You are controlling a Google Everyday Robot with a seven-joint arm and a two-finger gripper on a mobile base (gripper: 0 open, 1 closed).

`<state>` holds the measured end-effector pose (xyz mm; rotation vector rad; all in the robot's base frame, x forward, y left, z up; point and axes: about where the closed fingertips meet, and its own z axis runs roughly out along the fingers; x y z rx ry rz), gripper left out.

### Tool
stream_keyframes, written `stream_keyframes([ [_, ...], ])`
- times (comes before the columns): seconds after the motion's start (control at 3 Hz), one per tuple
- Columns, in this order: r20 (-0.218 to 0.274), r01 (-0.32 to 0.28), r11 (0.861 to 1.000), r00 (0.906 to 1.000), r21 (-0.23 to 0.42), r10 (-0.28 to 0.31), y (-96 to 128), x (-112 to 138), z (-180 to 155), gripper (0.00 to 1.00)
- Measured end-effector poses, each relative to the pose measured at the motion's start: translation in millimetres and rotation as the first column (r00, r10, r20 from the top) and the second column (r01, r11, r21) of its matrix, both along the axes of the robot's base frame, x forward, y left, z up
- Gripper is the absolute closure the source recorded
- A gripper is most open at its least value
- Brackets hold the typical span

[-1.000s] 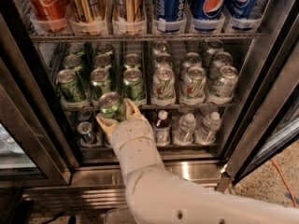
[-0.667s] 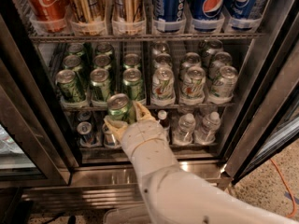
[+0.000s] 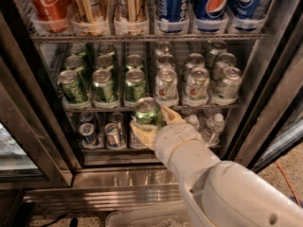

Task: Pick green can from middle shelf of fridge

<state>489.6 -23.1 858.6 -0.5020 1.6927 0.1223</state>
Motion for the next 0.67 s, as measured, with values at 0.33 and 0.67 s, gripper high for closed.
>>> stream_keyframes([
  [0.33, -0.039, -0.074, 0.996, 0.9966, -0.041, 0.073, -3.8, -6.5, -10.4, 1.00],
  [0.67, 0.007, -0.196, 0.974, 0.9801, -0.114, 0.198, 9.5, -20.0, -8.3, 1.00],
])
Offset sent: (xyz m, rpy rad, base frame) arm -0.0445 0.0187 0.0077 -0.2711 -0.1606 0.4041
